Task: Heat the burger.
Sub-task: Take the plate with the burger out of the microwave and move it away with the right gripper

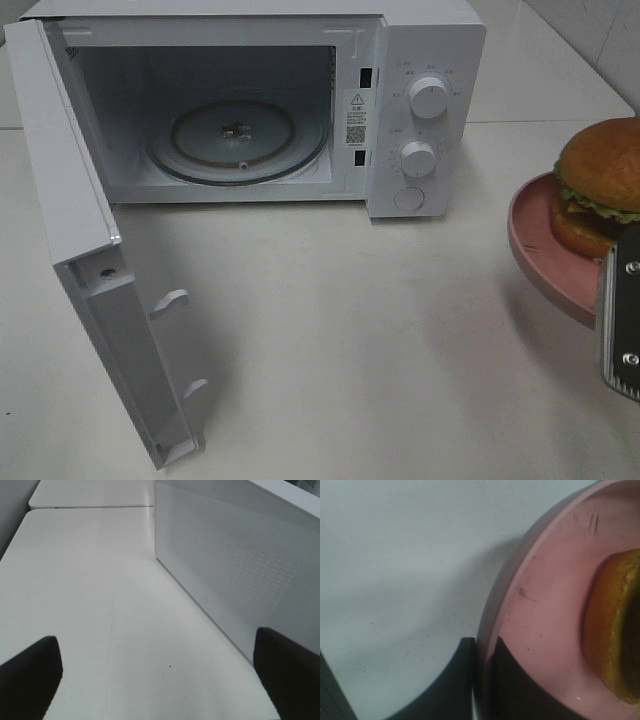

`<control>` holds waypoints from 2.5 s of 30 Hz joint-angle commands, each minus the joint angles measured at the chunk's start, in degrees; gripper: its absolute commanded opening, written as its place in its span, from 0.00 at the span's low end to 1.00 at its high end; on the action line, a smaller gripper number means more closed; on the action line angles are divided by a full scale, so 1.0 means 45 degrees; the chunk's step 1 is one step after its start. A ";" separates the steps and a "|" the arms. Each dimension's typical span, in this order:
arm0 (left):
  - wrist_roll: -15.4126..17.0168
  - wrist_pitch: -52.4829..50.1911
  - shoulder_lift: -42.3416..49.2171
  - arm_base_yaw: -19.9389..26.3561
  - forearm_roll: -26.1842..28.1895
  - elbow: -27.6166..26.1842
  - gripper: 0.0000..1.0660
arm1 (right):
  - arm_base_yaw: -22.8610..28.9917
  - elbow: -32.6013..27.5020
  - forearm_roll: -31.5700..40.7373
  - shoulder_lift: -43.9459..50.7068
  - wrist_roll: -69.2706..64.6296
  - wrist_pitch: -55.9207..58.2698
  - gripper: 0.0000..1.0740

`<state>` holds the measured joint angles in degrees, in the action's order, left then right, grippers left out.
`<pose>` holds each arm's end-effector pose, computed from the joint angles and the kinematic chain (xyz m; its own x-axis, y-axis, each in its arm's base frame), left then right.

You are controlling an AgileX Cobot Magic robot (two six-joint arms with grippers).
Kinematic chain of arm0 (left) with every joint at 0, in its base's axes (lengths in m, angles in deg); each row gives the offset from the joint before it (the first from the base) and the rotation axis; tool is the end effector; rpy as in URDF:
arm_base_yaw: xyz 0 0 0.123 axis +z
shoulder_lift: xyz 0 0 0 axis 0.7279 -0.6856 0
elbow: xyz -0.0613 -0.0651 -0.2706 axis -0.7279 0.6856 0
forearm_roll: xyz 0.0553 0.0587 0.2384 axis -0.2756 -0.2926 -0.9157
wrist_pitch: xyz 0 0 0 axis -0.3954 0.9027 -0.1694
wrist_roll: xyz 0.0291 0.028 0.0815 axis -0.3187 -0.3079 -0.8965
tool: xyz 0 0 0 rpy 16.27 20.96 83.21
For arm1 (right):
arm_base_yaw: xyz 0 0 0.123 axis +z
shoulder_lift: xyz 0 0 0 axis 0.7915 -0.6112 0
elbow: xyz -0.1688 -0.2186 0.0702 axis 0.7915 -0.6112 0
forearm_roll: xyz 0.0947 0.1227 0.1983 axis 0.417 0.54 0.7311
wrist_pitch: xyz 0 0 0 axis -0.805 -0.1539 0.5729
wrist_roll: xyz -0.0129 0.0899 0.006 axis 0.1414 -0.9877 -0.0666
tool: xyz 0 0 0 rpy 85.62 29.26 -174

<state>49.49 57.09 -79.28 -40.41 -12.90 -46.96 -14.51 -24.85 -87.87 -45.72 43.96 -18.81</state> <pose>-0.0043 -0.0171 0.2804 -0.4228 0.0063 -0.9062 0.0768 0.9966 -0.0289 0.1290 0.0625 0.2157 -0.1913 -0.9638 -0.1857 -0.7887 0.2635 -0.5554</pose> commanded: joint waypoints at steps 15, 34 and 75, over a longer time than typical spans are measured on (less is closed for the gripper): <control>0.0051 -0.0089 0.0267 0.0038 0.0076 0.0051 0.92 | -0.0064 0.0127 -0.2496 -0.0866 -0.5513 0.1948 0.00; 0.0051 -0.0089 0.0267 0.0038 0.0076 0.0051 0.92 | -0.0064 0.2139 -0.3221 -0.5029 -1.2414 0.2546 0.00; 0.0051 -0.0089 0.0267 0.0038 0.0076 0.0051 0.92 | -0.3985 0.3081 -0.6392 -1.0899 -1.7991 0.0560 0.05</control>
<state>49.49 57.09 -79.28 -40.41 -12.90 -46.96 -31.75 -11.21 -112.68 -94.25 -35.73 -18.98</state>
